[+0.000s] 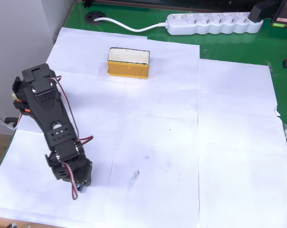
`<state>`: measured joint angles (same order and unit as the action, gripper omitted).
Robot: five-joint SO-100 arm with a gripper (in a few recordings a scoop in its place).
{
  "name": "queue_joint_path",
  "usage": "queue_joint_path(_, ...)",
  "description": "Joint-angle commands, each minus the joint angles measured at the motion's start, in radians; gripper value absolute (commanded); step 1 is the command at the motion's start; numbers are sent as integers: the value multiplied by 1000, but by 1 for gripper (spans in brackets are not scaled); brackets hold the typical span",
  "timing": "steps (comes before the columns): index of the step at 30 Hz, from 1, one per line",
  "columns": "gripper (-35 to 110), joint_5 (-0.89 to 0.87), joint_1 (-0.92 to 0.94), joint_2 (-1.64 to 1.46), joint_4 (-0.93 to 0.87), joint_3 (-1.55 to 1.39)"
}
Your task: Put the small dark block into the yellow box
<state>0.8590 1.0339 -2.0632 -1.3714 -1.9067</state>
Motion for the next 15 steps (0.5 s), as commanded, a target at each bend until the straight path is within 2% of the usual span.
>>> queue_joint_path(1,0,2,11,34,-6,12)
queue_joint_path(8,0,29,18,52,2,18)
queue_joint_path(15,0,94,29,219,-26,69)
